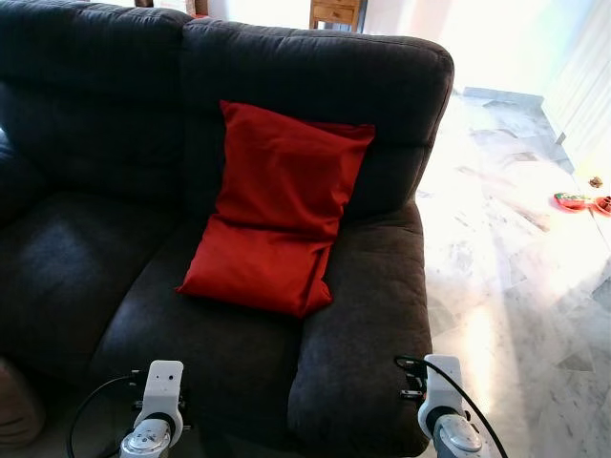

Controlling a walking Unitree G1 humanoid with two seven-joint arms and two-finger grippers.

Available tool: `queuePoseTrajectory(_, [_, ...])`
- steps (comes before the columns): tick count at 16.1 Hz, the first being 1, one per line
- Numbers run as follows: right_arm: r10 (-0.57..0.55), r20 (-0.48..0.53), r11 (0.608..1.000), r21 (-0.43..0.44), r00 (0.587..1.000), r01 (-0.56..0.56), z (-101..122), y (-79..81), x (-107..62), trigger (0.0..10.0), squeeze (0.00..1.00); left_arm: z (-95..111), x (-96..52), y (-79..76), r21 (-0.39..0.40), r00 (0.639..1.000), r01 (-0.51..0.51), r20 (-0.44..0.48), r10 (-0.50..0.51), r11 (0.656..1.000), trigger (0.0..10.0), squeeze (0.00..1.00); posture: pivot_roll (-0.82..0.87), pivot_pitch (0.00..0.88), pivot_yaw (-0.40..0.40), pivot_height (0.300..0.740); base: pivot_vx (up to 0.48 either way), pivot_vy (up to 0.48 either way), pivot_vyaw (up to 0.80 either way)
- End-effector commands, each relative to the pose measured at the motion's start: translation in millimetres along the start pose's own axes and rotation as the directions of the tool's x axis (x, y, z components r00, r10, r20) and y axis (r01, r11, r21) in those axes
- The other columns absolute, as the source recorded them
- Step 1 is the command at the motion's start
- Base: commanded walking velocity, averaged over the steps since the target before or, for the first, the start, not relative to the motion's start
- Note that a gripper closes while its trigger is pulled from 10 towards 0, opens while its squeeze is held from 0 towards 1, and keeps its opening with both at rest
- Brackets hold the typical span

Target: Move the pillow to the sofa from floor

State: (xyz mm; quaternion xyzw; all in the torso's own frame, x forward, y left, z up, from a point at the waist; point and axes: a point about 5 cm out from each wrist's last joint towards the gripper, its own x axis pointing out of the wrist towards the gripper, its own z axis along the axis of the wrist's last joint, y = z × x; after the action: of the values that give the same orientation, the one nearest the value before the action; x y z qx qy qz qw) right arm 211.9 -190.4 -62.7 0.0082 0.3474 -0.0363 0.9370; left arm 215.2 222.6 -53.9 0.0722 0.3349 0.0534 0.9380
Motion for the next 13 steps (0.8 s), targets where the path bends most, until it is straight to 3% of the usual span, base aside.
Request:
queuePoseTrajectory(1, [-0.002, -0.002, 1.000, -0.001, 1.000, 0.002, -1.8, -0.9, -0.8, 10.0, 0.00, -2.3, -0.6, 2.2, 0.002, 1.000, 0.004, -0.010, -0.004, 1.000, 10.0, 0.00, 0.08, 0.000, -0.068, 0.740, 0.000, 0.000, 0.00])
queuePoseTrajectory(13, [-0.011, -0.036, 1.000, 0.006, 0.999, 0.012, -9.9, -1.9, -3.0, 10.0, 0.00, -6.8, -1.5, 0.8, -0.002, 0.999, 0.008, -0.034, -0.008, 1.000, 10.0, 0.00, 0.08, 0.012, -0.067, 0.740, 0.000, 0.000, 0.00])
